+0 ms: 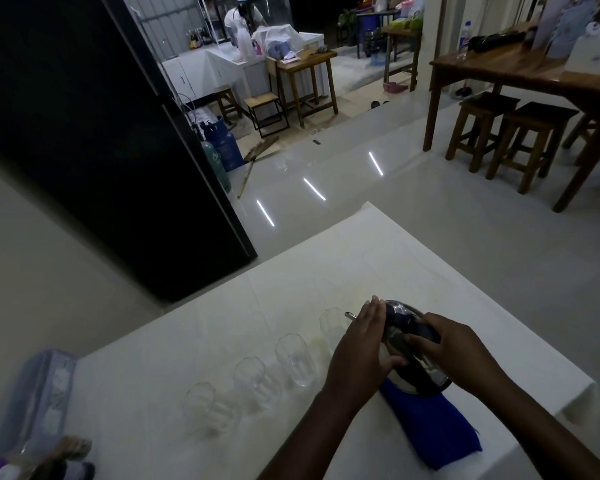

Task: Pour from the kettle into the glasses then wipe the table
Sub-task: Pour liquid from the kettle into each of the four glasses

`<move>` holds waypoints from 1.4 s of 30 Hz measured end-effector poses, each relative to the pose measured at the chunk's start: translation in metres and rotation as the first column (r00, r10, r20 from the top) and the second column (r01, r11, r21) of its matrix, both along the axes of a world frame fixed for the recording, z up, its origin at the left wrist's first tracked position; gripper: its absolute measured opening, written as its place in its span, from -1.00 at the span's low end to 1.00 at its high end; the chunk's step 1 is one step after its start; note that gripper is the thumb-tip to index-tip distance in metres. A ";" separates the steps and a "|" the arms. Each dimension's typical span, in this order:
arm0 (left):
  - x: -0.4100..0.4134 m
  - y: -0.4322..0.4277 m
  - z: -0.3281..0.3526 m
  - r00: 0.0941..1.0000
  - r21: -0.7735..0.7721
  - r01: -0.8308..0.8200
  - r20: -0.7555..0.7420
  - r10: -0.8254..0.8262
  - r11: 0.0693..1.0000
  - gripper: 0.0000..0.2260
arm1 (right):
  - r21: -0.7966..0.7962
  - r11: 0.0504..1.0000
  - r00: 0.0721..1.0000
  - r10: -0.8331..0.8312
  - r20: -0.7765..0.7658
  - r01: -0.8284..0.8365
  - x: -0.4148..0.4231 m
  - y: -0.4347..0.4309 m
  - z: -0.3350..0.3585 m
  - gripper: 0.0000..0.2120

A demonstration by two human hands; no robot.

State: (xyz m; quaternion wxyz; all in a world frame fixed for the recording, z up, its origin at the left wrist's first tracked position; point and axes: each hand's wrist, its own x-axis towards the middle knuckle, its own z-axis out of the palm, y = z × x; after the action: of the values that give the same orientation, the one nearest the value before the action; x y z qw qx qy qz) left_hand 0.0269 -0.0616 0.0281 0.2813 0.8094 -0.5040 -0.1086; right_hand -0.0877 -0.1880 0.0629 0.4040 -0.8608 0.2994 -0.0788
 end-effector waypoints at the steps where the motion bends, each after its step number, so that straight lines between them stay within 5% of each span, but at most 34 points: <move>1: 0.001 -0.002 0.000 1.000 0.000 0.015 0.020 -0.015 1.000 -0.19 | -0.002 1.000 1.000 -0.015 0.015 0.015 -0.001 0.000 -0.003 -0.84; 15: 0.024 -0.055 -0.012 0.953 0.125 0.199 0.206 -0.221 0.972 -0.22 | 0.179 0.960 0.937 -0.255 0.239 0.216 0.000 -0.019 -0.049 -0.86; 25: 0.047 -0.094 -0.030 0.918 0.265 0.222 0.269 -0.292 0.939 -0.20 | 0.372 0.896 0.899 -0.352 0.262 0.242 0.030 -0.047 -0.107 -0.94; 42: 0.055 -0.094 -0.074 0.885 0.215 0.222 0.366 -0.290 0.951 -0.23 | 0.454 0.854 0.896 -0.385 0.220 0.256 0.040 -0.046 -0.144 -0.90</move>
State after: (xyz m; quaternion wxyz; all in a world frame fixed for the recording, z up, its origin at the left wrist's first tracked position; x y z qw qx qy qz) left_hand 0.0817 -0.1555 -0.0458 0.0888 0.7614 -0.6418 -0.0222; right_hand -0.0479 -0.2337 -0.0814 0.5986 -0.6702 0.3845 -0.2115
